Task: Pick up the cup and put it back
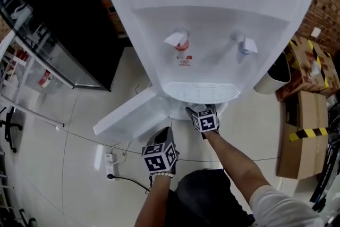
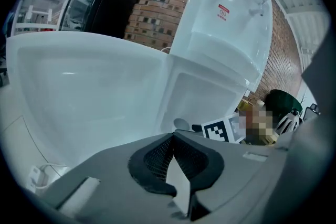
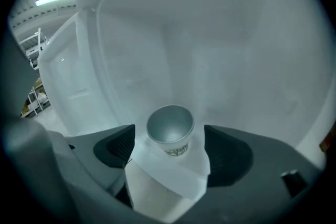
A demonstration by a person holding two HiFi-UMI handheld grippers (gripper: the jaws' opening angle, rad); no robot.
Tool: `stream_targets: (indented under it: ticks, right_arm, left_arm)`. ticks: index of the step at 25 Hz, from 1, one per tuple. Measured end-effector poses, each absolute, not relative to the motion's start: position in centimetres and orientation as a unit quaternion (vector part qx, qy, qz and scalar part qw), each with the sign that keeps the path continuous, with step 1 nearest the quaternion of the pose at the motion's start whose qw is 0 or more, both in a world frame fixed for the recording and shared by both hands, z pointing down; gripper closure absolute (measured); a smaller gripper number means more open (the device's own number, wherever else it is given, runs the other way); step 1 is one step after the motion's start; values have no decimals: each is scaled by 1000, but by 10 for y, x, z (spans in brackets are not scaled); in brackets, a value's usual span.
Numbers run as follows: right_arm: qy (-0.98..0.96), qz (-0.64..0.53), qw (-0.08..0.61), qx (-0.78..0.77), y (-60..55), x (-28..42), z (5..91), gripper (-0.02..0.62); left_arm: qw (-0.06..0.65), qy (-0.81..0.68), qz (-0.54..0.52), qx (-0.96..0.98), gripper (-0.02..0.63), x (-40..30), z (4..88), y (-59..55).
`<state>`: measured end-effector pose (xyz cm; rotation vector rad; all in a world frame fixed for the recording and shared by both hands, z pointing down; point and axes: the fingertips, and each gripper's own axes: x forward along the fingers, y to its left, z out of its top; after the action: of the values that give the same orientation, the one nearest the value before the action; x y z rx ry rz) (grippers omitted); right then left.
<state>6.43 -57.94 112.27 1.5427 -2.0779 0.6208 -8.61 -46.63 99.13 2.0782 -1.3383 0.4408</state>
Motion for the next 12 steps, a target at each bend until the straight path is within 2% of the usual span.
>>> stream_targets:
  ticks: [4,12]
  right_arm:
    - [-752,229,255,563,-593,59,1137,143]
    - [-756,231,253,557,-606,50,1136,151]
  left_arm:
    - [318,-503,158,788,604,-79,994,-470]
    - [323,-499,154,789,604,-77,1000,-468]
